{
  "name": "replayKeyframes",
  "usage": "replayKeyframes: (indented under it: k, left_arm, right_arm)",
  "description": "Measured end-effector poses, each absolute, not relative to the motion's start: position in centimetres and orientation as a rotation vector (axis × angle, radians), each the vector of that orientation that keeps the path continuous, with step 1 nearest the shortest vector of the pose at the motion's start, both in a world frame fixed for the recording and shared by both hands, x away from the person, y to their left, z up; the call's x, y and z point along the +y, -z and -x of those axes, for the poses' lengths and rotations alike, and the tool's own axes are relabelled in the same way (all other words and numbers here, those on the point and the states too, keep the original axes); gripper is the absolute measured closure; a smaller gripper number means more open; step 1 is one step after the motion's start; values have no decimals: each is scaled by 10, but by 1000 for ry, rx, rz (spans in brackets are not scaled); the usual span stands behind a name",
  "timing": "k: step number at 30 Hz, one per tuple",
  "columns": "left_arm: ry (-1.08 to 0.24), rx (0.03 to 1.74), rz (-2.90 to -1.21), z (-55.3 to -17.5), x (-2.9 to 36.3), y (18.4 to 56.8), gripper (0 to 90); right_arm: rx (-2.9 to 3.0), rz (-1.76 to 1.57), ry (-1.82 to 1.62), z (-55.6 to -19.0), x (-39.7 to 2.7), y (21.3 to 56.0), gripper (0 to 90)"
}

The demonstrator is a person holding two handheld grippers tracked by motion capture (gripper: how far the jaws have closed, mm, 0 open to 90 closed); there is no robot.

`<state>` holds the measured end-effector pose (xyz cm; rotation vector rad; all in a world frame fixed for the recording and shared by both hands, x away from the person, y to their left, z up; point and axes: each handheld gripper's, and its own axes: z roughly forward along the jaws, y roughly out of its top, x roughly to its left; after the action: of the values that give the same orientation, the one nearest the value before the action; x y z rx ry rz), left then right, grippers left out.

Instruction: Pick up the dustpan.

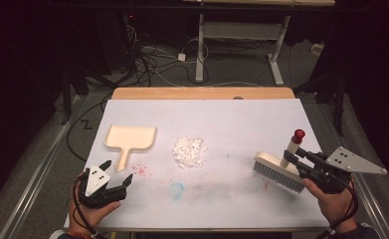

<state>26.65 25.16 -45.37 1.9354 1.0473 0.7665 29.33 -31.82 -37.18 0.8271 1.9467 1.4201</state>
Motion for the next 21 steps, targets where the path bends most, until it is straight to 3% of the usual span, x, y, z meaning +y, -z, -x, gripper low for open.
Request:
replayKeyframes:
  k: [21]
  left_arm:
    - [-705,1176,-2034,-290,247,470,198]
  right_arm:
    - [1956,-823,-1417,-305,-315,373,707]
